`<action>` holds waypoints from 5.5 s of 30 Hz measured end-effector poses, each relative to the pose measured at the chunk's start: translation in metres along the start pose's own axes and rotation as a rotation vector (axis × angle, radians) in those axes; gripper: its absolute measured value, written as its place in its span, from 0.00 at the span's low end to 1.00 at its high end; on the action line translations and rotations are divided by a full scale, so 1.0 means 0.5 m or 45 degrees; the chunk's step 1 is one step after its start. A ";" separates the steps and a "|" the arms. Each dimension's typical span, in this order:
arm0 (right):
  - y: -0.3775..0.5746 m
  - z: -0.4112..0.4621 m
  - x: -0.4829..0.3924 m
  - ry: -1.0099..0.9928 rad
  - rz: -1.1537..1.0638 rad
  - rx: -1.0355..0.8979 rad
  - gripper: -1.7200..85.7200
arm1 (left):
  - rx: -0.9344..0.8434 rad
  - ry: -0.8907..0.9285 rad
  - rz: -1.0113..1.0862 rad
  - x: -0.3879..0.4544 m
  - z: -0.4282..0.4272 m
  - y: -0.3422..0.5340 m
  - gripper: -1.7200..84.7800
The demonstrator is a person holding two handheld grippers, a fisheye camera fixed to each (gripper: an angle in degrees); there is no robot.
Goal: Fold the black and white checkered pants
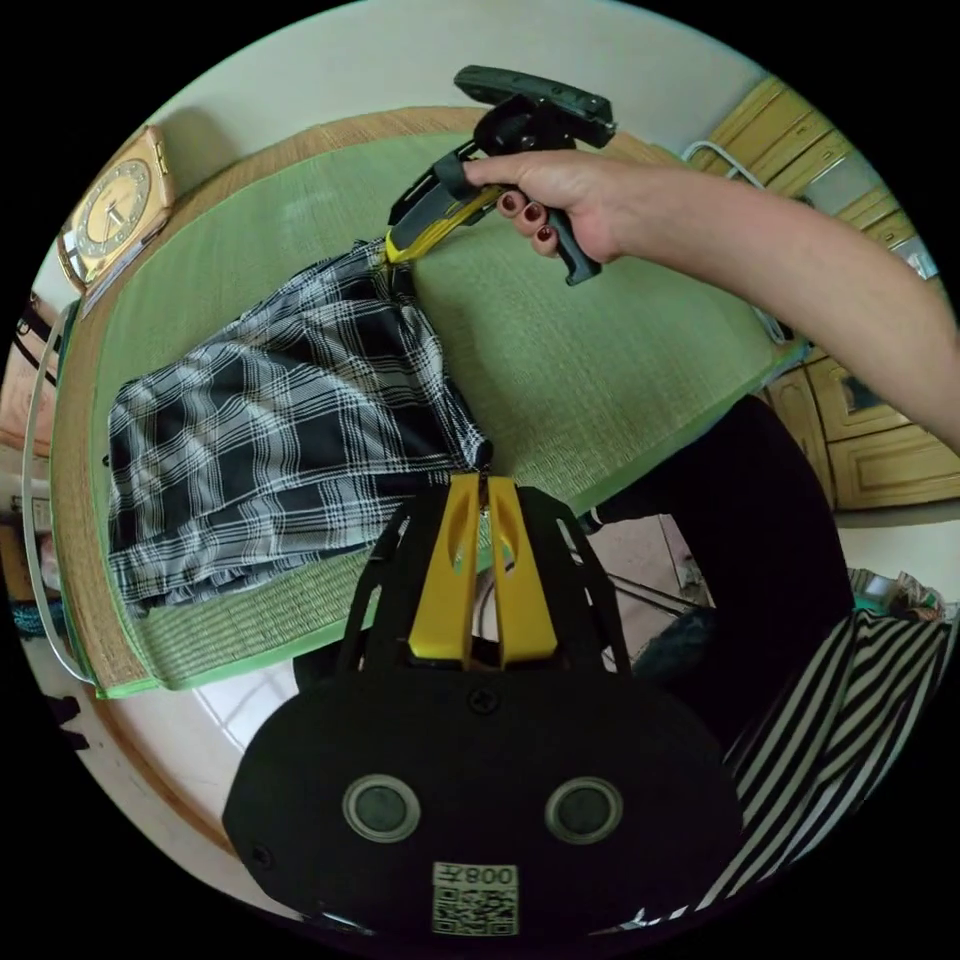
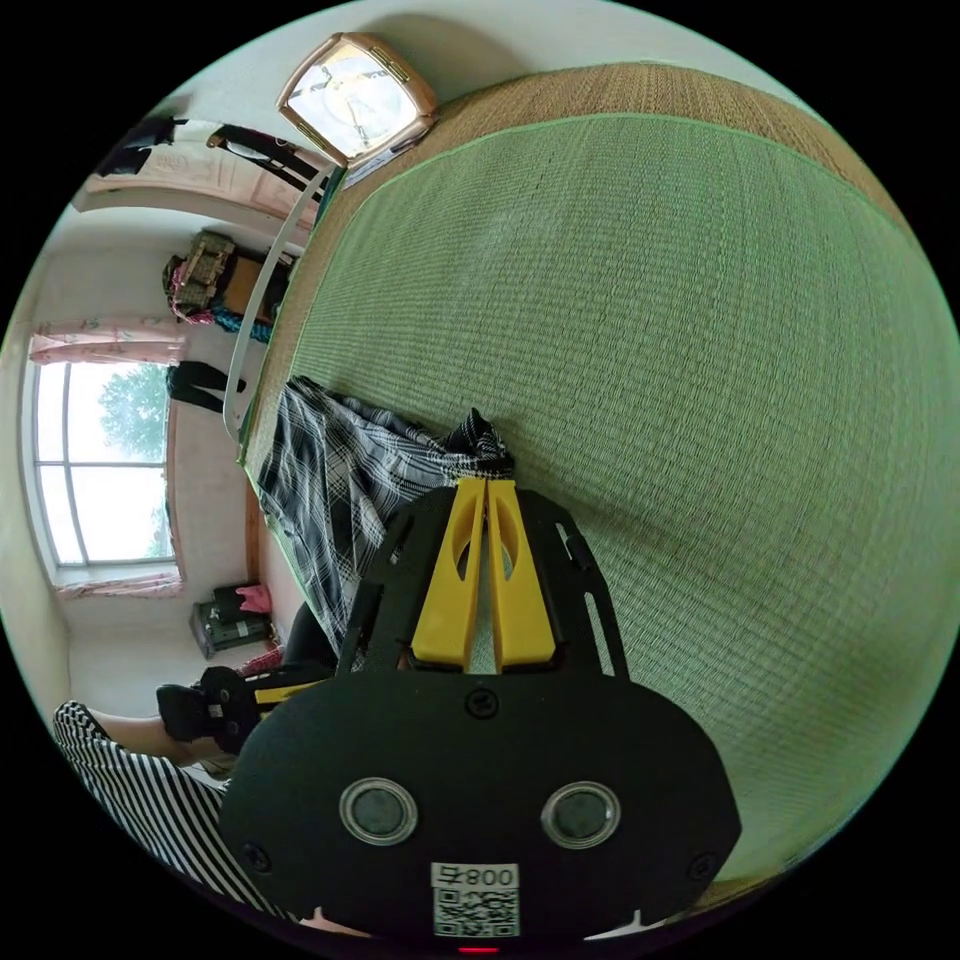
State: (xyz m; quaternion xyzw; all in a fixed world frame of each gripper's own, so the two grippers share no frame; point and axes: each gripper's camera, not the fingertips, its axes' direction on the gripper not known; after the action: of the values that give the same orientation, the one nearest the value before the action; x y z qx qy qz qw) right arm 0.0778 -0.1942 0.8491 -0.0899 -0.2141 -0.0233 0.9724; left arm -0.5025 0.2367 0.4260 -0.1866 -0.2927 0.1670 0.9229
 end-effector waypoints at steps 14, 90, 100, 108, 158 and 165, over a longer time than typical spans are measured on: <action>0.027 -0.023 0.091 -0.055 0.024 -0.040 0.02 | -0.077 0.050 -0.036 0.089 0.013 0.000 0.04; 0.101 0.133 -0.365 0.384 -0.455 -0.109 0.02 | 0.075 -0.032 -0.353 -0.240 -0.103 0.205 0.02; 0.101 0.131 -0.464 0.311 -0.494 -0.056 0.02 | 0.176 -0.031 -0.379 -0.295 -0.124 0.259 0.02; 0.124 0.173 -0.524 0.409 -0.561 -0.122 0.02 | 0.155 -0.054 -0.427 -0.339 -0.117 0.303 0.02; 0.232 0.094 -0.059 -0.588 0.226 -0.118 0.13 | -0.054 0.048 0.044 -0.317 0.056 0.323 0.07; 0.247 0.093 0.016 -0.729 0.314 -0.086 0.14 | 0.070 0.044 0.057 -0.346 0.044 0.337 0.04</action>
State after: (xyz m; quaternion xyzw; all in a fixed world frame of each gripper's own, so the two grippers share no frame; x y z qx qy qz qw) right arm 0.0764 -0.0645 0.8735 -0.1505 -0.4658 0.1140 0.8645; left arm -0.6829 0.3174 0.2852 -0.1703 -0.2676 0.1922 0.9287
